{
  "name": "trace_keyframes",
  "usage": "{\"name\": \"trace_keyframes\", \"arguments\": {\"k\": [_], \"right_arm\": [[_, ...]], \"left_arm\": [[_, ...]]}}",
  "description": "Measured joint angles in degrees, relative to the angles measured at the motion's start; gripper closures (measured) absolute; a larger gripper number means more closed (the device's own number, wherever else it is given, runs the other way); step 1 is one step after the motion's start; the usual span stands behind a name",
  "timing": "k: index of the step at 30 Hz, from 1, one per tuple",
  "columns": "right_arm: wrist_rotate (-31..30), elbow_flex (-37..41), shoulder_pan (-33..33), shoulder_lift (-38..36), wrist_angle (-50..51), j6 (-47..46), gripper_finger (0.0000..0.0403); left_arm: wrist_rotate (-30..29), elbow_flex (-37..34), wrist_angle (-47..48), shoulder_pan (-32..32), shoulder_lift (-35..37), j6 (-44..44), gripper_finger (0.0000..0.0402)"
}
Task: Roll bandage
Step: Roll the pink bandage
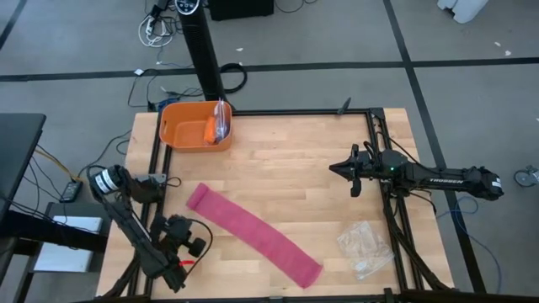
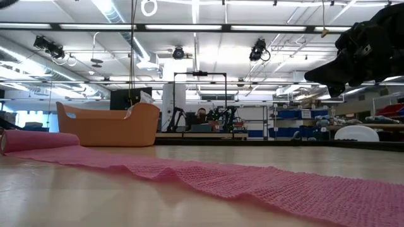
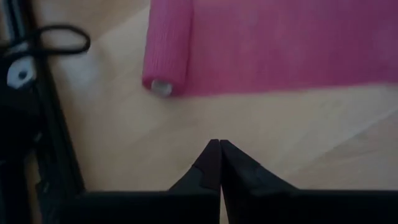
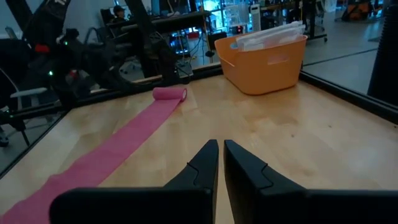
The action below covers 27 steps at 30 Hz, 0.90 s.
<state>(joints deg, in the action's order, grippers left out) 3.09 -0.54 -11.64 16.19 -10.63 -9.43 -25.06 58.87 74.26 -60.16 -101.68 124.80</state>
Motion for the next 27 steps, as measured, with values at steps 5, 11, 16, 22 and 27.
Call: {"name": "trace_keyframes", "arguments": {"k": [5, 11, 16, 22, 27], "right_arm": [[0.0, 0.0, 0.0, 0.0, 0.0, 0.0, 0.0373], [0.0, 0.0, 0.0, 0.0, 0.0, 0.0, 0.0373], [0.0, 0.0, 0.0, 0.0, 0.0, 0.1, 0.0373], [0.0, 0.0, 0.0, 0.0, 0.2, 0.6, 0.0373], [0.0, 0.0, 0.0, 0.0, 0.0, 1.6, 0.0373]], "left_arm": [[0.1, 0.0, -1.0, 0.1, -2.2, 0.2, 0.035], [2.2, 0.0, 4.1, -1.0, -2.3, 1.5, 0.0298], [-3.0, 0.0, 8.1, -3.0, -3.7, 2.5, 0.0287], [-8.3, 0.0, 8.0, -5.4, -7.2, 3.0, 0.0287], [-5.9, 0.0, 7.6, -6.9, -10.8, 3.2, 0.0286]]}}
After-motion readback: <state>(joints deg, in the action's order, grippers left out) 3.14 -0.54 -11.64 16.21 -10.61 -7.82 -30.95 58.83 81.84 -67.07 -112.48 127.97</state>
